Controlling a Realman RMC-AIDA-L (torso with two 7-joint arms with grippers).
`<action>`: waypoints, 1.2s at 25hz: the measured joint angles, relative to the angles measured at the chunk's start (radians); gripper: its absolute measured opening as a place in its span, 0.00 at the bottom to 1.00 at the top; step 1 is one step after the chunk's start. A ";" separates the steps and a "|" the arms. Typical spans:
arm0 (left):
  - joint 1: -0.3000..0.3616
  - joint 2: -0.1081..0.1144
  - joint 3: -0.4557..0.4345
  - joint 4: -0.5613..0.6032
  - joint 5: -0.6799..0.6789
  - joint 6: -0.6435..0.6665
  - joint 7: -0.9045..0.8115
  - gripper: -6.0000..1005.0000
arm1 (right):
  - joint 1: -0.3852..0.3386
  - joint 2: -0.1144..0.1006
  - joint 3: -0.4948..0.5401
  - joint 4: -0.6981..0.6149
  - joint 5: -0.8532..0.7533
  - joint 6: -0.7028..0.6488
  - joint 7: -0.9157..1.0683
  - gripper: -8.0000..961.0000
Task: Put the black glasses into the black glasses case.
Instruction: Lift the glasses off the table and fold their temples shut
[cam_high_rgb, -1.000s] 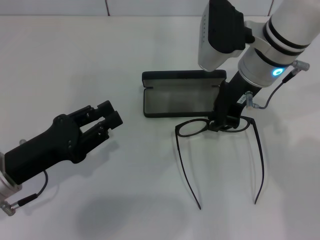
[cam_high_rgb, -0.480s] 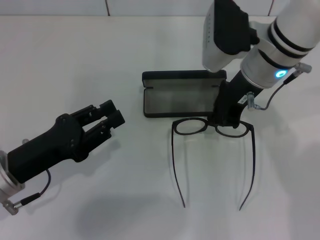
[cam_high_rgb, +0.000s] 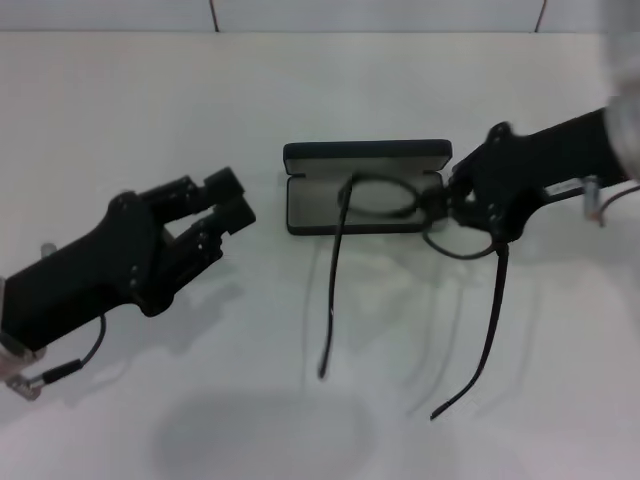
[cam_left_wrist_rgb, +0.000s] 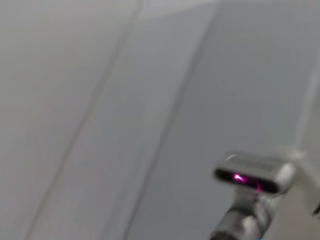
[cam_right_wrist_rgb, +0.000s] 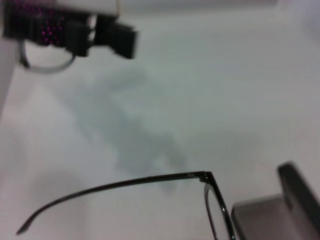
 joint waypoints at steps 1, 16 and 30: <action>-0.013 0.000 0.000 -0.001 -0.010 0.027 0.015 0.28 | -0.039 0.001 0.033 -0.007 0.058 -0.004 -0.033 0.06; -0.201 -0.002 0.086 -0.038 -0.050 0.122 0.023 0.05 | -0.143 0.003 0.100 0.211 0.496 -0.048 -0.342 0.06; -0.246 -0.005 0.129 -0.102 -0.048 0.152 0.027 0.04 | -0.044 0.004 0.096 0.381 0.600 -0.057 -0.462 0.06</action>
